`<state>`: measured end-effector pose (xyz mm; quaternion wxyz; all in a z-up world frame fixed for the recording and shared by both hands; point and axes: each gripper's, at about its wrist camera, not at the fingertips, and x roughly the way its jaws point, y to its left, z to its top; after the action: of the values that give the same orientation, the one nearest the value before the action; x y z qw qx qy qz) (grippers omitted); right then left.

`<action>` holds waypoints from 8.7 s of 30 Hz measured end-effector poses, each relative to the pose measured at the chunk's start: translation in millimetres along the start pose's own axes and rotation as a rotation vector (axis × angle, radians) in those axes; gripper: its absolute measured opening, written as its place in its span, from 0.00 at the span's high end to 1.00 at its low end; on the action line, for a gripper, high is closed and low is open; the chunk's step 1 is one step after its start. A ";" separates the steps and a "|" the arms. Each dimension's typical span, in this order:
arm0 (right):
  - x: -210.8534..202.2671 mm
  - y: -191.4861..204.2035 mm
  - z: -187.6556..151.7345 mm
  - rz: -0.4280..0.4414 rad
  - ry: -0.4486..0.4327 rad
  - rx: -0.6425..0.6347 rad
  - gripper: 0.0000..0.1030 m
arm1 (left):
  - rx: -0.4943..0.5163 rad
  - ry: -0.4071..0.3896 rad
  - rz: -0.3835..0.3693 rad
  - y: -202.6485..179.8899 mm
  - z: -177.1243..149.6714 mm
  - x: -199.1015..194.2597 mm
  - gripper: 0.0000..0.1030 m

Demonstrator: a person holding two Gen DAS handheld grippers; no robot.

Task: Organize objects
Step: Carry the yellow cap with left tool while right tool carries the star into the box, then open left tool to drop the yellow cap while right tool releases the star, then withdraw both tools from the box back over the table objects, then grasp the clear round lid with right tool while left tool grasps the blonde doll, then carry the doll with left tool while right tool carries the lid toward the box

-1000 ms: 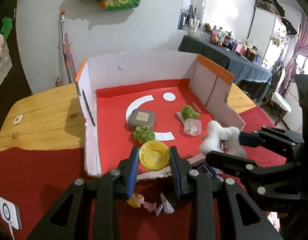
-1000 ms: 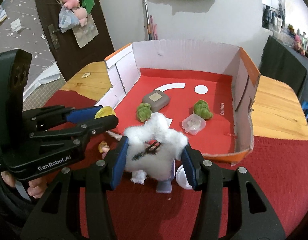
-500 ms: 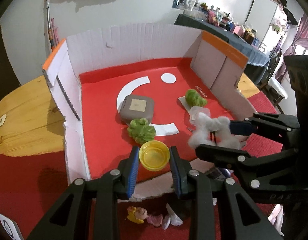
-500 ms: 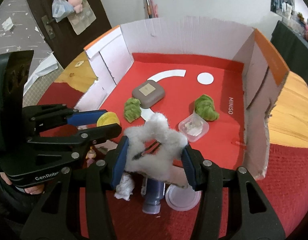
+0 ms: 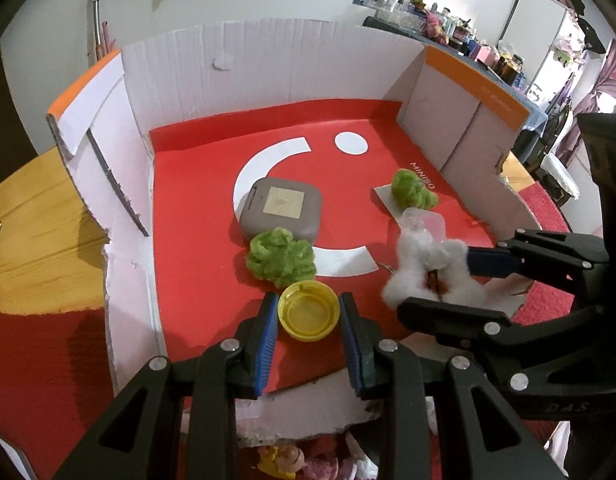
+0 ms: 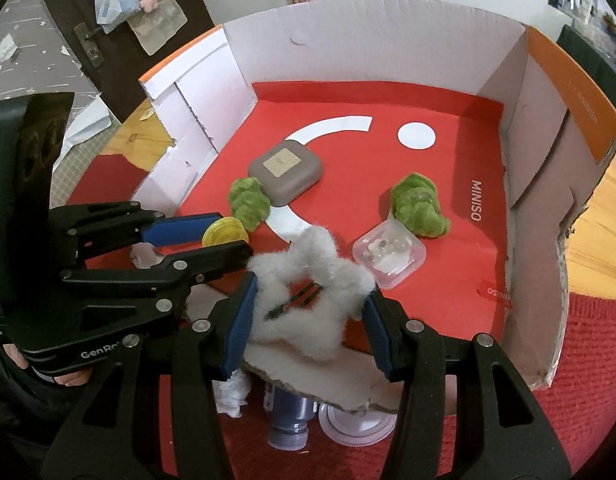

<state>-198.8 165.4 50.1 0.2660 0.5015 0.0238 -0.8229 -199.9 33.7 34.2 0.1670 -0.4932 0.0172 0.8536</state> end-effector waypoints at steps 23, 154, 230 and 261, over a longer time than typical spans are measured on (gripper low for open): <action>4.0 -14.8 3.4 -0.112 -0.050 0.030 0.53 | -0.017 -0.035 0.080 6.4 6.3 6.5 0.69; -58.5 48.9 -123.3 -0.137 -0.216 0.024 0.05 | -0.077 -0.157 0.200 -14.7 -114.4 -54.3 0.04; -58.1 62.5 -109.3 -0.180 -0.208 -0.068 0.62 | -0.030 -0.163 0.107 -26.5 -108.2 -62.9 0.53; -78.1 50.8 -63.4 -0.112 -0.237 -0.068 0.62 | -0.017 -0.190 0.082 -24.9 -46.9 -70.0 0.53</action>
<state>-96.0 173.6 95.7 0.2375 0.3893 0.0482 -0.8887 -121.1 29.3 72.9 0.1284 -0.4104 0.0141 0.9027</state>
